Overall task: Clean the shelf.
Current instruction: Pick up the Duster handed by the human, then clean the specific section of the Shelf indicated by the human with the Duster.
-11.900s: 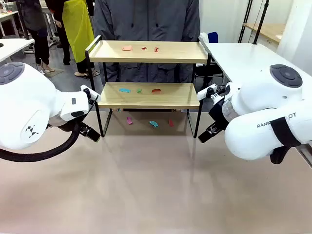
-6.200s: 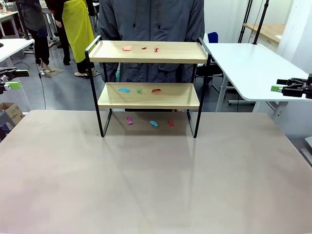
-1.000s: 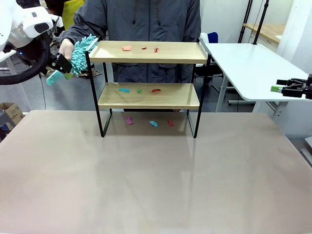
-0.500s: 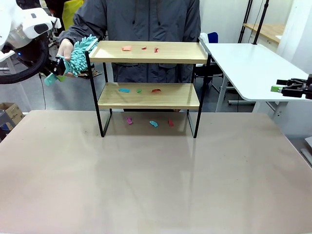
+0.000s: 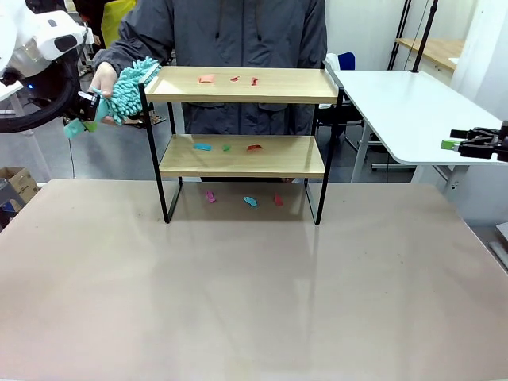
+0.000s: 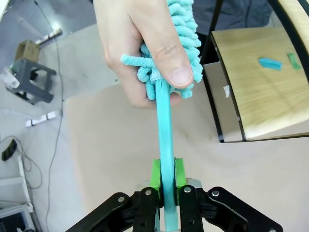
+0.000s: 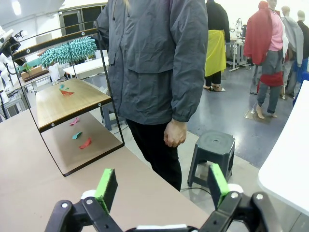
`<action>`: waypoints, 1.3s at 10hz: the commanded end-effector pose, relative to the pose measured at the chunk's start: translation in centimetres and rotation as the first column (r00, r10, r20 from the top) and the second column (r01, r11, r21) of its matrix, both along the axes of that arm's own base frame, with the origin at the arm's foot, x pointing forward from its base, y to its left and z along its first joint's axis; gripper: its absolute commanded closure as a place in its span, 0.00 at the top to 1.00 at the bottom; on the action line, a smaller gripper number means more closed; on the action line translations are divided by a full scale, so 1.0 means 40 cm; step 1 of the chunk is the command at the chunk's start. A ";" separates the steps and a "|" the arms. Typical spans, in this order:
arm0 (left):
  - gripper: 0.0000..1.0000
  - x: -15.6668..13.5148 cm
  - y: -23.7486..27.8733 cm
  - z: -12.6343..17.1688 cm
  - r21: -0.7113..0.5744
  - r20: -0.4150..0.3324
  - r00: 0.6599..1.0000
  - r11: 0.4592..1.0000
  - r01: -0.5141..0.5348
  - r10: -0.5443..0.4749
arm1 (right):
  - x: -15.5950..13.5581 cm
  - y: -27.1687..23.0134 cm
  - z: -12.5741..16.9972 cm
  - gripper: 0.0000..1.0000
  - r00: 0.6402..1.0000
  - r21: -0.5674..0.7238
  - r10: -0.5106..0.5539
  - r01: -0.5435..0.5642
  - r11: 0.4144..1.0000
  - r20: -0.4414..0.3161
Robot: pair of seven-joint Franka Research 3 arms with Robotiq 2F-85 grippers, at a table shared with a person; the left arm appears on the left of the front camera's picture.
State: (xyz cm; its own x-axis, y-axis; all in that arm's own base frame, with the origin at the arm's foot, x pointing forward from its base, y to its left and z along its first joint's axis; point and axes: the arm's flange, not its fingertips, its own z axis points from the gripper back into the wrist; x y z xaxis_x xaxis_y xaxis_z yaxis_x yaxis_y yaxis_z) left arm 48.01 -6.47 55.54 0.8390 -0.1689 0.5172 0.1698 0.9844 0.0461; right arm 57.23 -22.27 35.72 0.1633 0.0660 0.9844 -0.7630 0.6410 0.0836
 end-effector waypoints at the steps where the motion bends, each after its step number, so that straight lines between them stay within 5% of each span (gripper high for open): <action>1: 0.00 -0.005 -0.008 0.015 0.029 -0.015 0.998 0.998 -0.061 0.062 | 0.002 0.005 0.007 1.00 1.000 -0.001 0.002 -0.002 1.000 0.005; 3: 0.00 -0.008 0.010 0.024 -0.061 -0.021 0.997 0.995 -0.074 0.073 | 0.002 0.005 0.007 1.00 1.000 -0.001 0.002 -0.002 1.000 0.005; 9: 0.00 0.000 0.003 0.004 0.003 -0.009 1.000 1.000 -0.027 0.027 | 0.002 0.005 0.007 1.00 1.000 -0.001 0.002 -0.002 1.000 0.005; 10: 0.13 0.001 0.001 -0.004 -0.009 -0.022 0.999 0.999 -0.034 0.034 | 0.002 0.005 0.007 1.00 1.000 -0.001 0.002 -0.002 1.000 0.005; 13: 0.13 -0.103 0.161 0.066 0.172 -0.121 0.978 0.967 0.188 -0.169 | 0.002 0.005 0.007 1.00 1.000 -0.001 0.002 -0.002 1.000 0.005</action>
